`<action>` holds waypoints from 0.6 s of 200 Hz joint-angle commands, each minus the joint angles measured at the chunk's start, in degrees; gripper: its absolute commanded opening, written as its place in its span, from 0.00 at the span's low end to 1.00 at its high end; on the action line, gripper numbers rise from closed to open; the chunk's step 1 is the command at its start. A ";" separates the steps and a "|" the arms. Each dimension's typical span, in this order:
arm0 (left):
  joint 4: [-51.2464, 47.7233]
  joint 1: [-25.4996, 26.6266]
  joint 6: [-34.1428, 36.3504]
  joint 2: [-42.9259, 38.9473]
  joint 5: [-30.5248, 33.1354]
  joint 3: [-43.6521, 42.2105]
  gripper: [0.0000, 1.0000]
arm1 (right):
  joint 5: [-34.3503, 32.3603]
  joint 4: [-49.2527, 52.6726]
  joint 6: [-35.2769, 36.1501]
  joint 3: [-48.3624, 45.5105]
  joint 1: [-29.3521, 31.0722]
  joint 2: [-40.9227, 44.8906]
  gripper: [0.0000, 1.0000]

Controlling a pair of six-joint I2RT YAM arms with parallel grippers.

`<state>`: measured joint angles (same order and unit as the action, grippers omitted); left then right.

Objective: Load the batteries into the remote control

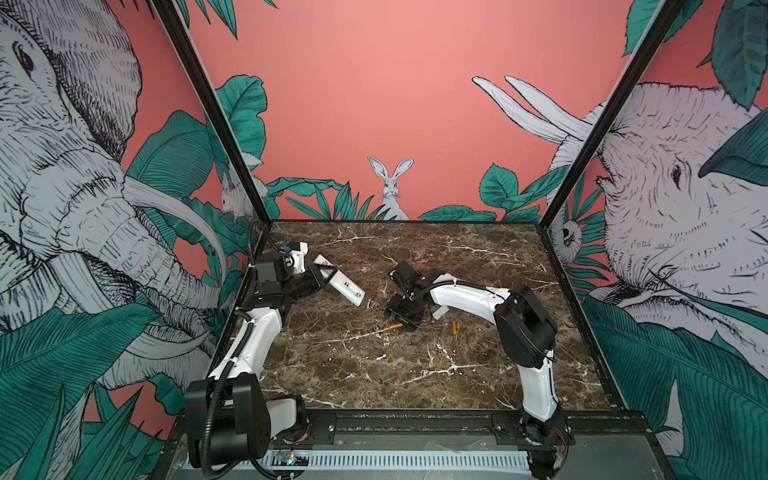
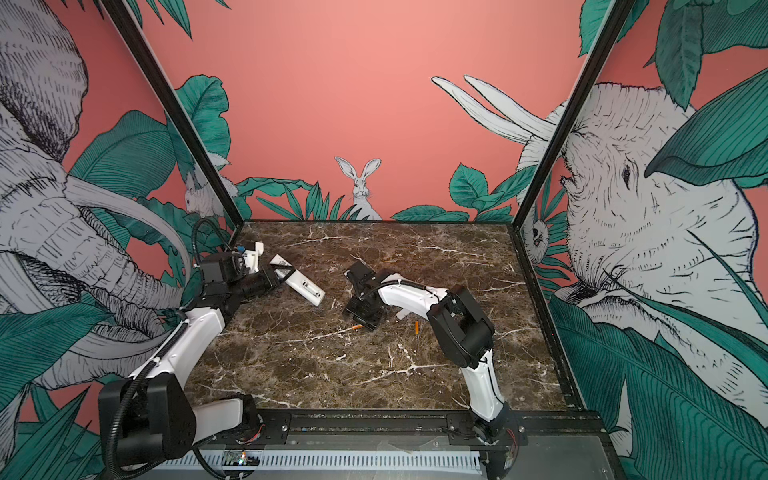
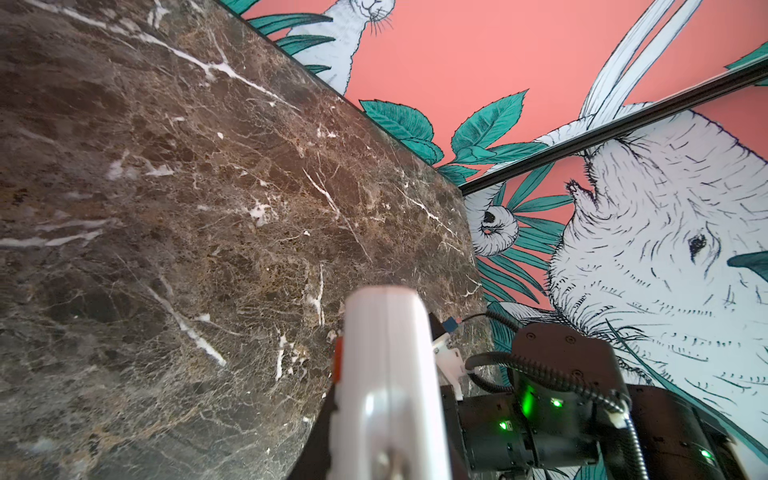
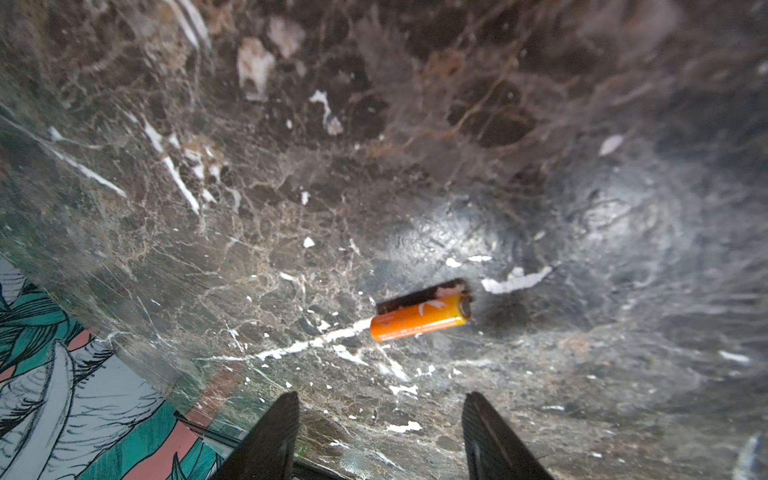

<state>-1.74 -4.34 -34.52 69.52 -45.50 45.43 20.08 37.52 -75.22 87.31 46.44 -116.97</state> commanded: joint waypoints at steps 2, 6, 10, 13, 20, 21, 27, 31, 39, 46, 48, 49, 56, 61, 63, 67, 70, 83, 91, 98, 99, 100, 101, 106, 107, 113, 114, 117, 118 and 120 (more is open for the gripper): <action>1.30 -0.54 -0.19 -1.97 -1.76 0.17 0.21 | -5.47 2.98 -11.06 2.09 -0.51 -2.09 0.62; 1.25 -0.60 -0.26 -2.00 -1.91 0.11 0.21 | -5.63 3.27 -11.30 2.31 -0.55 -2.33 0.62; 1.37 -0.62 -0.27 -2.06 -2.07 0.15 0.21 | -5.73 3.62 -11.39 2.54 -0.64 -2.53 0.61; 1.43 -0.61 -0.36 -2.10 -2.13 0.11 0.21 | -5.89 3.78 -11.50 2.72 -0.64 -2.70 0.61; 1.61 -0.73 -0.52 -2.13 -2.38 0.06 0.21 | -6.23 4.52 -11.38 3.28 -0.70 -3.18 0.60; 1.67 -0.75 -0.58 -2.16 -2.39 0.08 0.21 | -6.34 4.81 -11.36 3.38 -0.72 -3.27 0.60; 1.96 -0.89 -0.87 -2.11 -2.63 -0.10 0.21 | -6.62 5.66 -11.35 3.86 -0.79 -3.77 0.60; 2.33 -0.95 -1.12 -2.17 -2.85 -0.22 0.22 | -6.77 5.74 -11.35 4.08 -0.75 -4.07 0.59; 3.26 -1.11 -1.78 -2.10 -3.32 -0.41 0.21 | -6.75 6.19 -11.52 4.49 -0.90 -4.86 0.58; 3.93 -1.44 -2.26 -2.10 -3.77 -0.65 0.21 | -6.67 6.27 -11.70 4.82 -0.88 -5.47 0.57; 4.18 -1.57 -2.45 -2.06 -3.82 -0.73 0.21 | -6.75 6.26 -11.70 4.98 -0.90 -5.62 0.57; 4.27 -1.56 -2.51 -2.08 -3.86 -0.75 0.21 | -6.82 6.25 -11.70 5.07 -0.90 -5.67 0.57; 5.01 -1.99 -3.00 -2.05 -4.28 -1.10 0.21 | -7.27 6.70 -11.78 5.58 -0.97 -6.24 0.56; 5.37 -2.21 -3.30 -2.10 -4.57 -1.22 0.21 | -7.46 6.93 -11.77 5.84 -0.99 -6.62 0.55; 5.46 -2.37 -3.34 -2.10 -4.66 -1.27 0.21 | -7.47 6.95 -11.79 5.98 -1.04 -6.74 0.54; 5.74 -2.62 -3.54 -2.01 -4.92 -1.39 0.21 | -7.57 6.83 -11.79 6.17 -1.08 -6.96 0.54; 5.92 -2.77 -3.68 -1.98 -4.95 -1.48 0.22 | -7.70 6.85 -11.79 6.41 -1.09 -7.29 0.53; 6.67 -3.19 -4.18 -1.85 -5.19 -1.71 0.21 | -7.91 7.33 -11.79 7.06 -1.30 -8.23 0.49; 7.41 -3.30 -4.64 -1.76 -5.41 -1.88 0.21 | -7.74 7.60 -11.79 7.44 -1.35 -9.00 0.47; 7.82 -3.45 -4.92 -1.72 -5.52 -1.97 0.22 | -7.42 7.91 -11.77 7.85 -1.35 -9.61 0.44; 7.81 -3.42 -4.98 -1.74 -5.55 -1.99 0.22 | -7.42 7.96 -11.74 7.91 -1.35 -9.69 0.44; 7.81 -3.50 -4.96 -1.70 -5.56 -2.00 0.22 | -7.38 7.99 -11.72 7.94 -1.35 -9.82 0.43; 7.80 -3.53 -4.90 -1.73 -5.56 -1.96 0.22 | -7.40 8.04 -11.71 7.95 -1.30 -9.88 0.43; 7.88 -3.55 -4.89 -1.82 -5.65 -1.97 0.22 | -7.33 8.42 -11.58 8.22 -1.35 -10.11 0.41; 7.89 -3.56 -4.92 -1.79 -5.65 -1.95 0.22 | -7.33 8.44 -11.51 8.27 -1.35 -10.20 0.41; 7.74 -3.68 -4.79 -1.81 -5.63 -1.94 0.22 | -7.48 8.54 -11.37 8.48 -1.25 -10.38 0.38; 7.77 -3.67 -4.82 -1.78 -5.69 -1.98 0.22 | -7.54 8.58 -11.32 8.48 -1.25 -10.43 0.38; 7.68 -3.77 -4.77 -1.80 -5.72 -1.94 0.22 | -7.63 8.55 -11.26 8.51 -1.21 -10.42 0.36; 7.70 -3.80 -4.77 -1.86 -5.69 -1.93 0.22 | -7.63 8.55 -11.26 8.51 -1.21 -10.42 0.36; 7.69 -3.83 -4.70 -1.85 -5.71 -1.93 0.22 | -7.79 8.53 -11.10 8.64 -1.25 -10.43 0.35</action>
<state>2.87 -7.51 -38.22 69.08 -49.23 43.97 17.58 43.20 -76.99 95.20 45.45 -124.84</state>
